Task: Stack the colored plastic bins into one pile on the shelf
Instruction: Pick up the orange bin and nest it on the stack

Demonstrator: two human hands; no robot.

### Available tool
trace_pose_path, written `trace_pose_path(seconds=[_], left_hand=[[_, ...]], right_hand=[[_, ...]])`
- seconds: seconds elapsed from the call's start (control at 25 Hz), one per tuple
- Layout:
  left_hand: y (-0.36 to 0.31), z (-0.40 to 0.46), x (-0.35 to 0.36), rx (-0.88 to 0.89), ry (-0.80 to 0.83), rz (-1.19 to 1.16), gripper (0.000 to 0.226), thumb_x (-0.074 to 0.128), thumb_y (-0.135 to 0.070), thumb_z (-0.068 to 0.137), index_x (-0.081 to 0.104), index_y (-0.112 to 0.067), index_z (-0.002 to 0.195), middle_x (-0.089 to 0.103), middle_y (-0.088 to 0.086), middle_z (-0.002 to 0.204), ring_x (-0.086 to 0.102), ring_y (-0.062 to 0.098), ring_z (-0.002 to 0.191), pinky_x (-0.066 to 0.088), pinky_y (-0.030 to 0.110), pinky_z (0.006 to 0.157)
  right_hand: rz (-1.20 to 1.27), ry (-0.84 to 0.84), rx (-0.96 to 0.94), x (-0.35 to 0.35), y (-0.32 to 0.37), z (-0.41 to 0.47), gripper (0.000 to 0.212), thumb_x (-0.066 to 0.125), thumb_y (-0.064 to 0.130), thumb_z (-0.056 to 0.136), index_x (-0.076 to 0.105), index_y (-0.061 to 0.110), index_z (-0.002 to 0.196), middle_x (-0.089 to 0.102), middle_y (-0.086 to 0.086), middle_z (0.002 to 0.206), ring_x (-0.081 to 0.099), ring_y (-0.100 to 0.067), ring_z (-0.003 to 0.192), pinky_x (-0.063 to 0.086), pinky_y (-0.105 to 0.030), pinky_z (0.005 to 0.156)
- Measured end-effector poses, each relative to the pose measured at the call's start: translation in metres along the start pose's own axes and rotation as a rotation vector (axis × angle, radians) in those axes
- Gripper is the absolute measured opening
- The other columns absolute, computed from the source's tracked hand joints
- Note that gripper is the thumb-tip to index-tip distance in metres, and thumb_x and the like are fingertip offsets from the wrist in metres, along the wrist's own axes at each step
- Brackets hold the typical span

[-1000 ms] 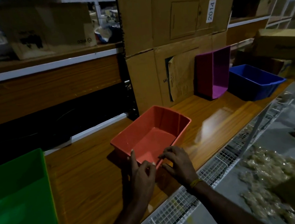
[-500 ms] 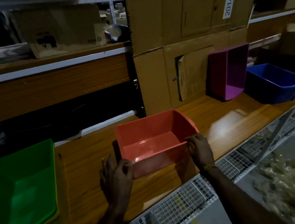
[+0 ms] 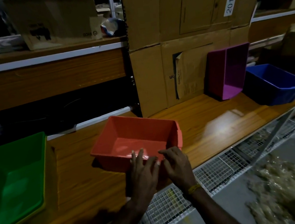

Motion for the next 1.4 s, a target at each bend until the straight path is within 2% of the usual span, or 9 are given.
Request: trace_pose_path(seconds=[0.12,0.28,0.4,0.56,0.72,0.8,1.04,1.2,1.4], left_hand=[[-0.003,-0.002,-0.001,0.012,0.0,-0.146,0.052,0.026,-0.064,0.096,0.063,-0.03,0.108,0.042,0.003,0.148,0.014,0.026,0.152,0.032,0.048,0.115],[0.024,0.001,-0.021,-0.058,0.024,-0.262,0.021,0.053,-0.047,0.09,0.059,-0.026,0.088,0.04,-0.001,0.142,0.029,0.023,0.144,0.04,0.039,0.11],[0.044,-0.002,-0.056,-0.168,-0.15,-0.187,0.004,0.067,-0.026,0.086,0.064,-0.024,0.088,0.046,0.002,0.133,0.046,0.02,0.124,0.049,0.033,0.091],[0.069,-0.009,-0.074,-0.381,-0.264,-0.28,0.017,0.064,-0.013,0.087,0.069,-0.026,0.097,0.051,0.0,0.119,0.059,0.019,0.103,0.057,0.037,0.078],[0.066,-0.029,-0.084,-0.492,-0.383,-0.414,0.016,0.062,-0.016,0.091,0.069,-0.027,0.102,0.053,0.0,0.114,0.058,0.007,0.088,0.059,0.042,0.076],[0.056,-0.035,-0.104,-0.496,-0.501,-0.43,0.011,0.061,-0.022,0.094,0.069,-0.022,0.101,0.055,0.004,0.114,0.059,0.012,0.091,0.055,0.035,0.078],[0.027,-0.022,-0.165,-0.364,-0.74,-0.566,0.027,0.055,-0.037,0.097,0.068,-0.014,0.102,0.062,0.007,0.111,0.06,0.015,0.094,0.044,0.008,0.073],[0.039,-0.021,-0.18,-0.352,-0.799,-0.551,0.038,0.048,-0.047,0.094,0.07,-0.017,0.1,0.067,0.01,0.103,0.063,0.022,0.091,0.049,0.031,0.075],[0.064,-0.039,-0.16,-0.455,-0.751,-0.468,0.023,0.053,-0.042,0.091,0.069,-0.025,0.094,0.068,0.006,0.101,0.064,0.022,0.091,0.049,0.034,0.077]], right_hand=[[0.046,-0.08,0.027,-0.016,-0.009,0.005,0.03,0.048,0.016,0.087,0.068,0.019,0.11,0.06,-0.006,0.099,0.06,-0.021,0.089,0.054,-0.038,0.075],[-0.004,-0.139,0.106,-0.031,-0.038,0.013,0.026,0.054,0.012,0.085,0.07,0.018,0.104,0.059,-0.006,0.105,0.052,-0.018,0.1,0.053,-0.042,0.08],[-0.072,-0.135,0.18,-0.033,-0.063,0.021,0.024,0.061,0.012,0.084,0.071,0.018,0.106,0.057,-0.012,0.116,0.052,-0.027,0.109,0.05,-0.045,0.088],[0.186,-0.032,0.313,-0.018,-0.076,0.027,0.021,0.062,0.012,0.091,0.069,0.016,0.11,0.058,-0.004,0.11,0.059,-0.026,0.106,0.052,-0.045,0.092],[0.348,-0.046,0.373,-0.01,-0.064,0.028,0.017,0.06,0.019,0.093,0.069,0.024,0.106,0.065,-0.005,0.109,0.063,-0.024,0.102,0.055,-0.041,0.088],[0.408,-0.064,0.365,-0.013,-0.052,0.032,0.018,0.057,0.023,0.096,0.069,0.023,0.109,0.064,-0.007,0.113,0.062,-0.022,0.103,0.055,-0.04,0.088],[0.611,-0.165,0.231,-0.044,0.0,0.068,0.032,0.048,0.042,0.097,0.066,0.026,0.119,0.065,-0.003,0.119,0.061,-0.014,0.11,0.054,-0.033,0.088],[0.687,-0.148,0.207,-0.04,0.009,0.074,0.038,0.048,0.05,0.095,0.067,0.028,0.118,0.067,0.001,0.119,0.062,-0.018,0.114,0.055,-0.048,0.092],[0.682,-0.06,0.272,-0.014,-0.004,0.044,0.03,0.049,0.048,0.094,0.068,0.033,0.112,0.068,0.002,0.114,0.065,-0.018,0.108,0.057,-0.049,0.088]])
Point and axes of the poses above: each hand's wrist, its own z-axis towards the middle knuckle, its own x-axis out of the palm, y = z × x, the point moved 10 cm from there along z, towards the middle knuckle
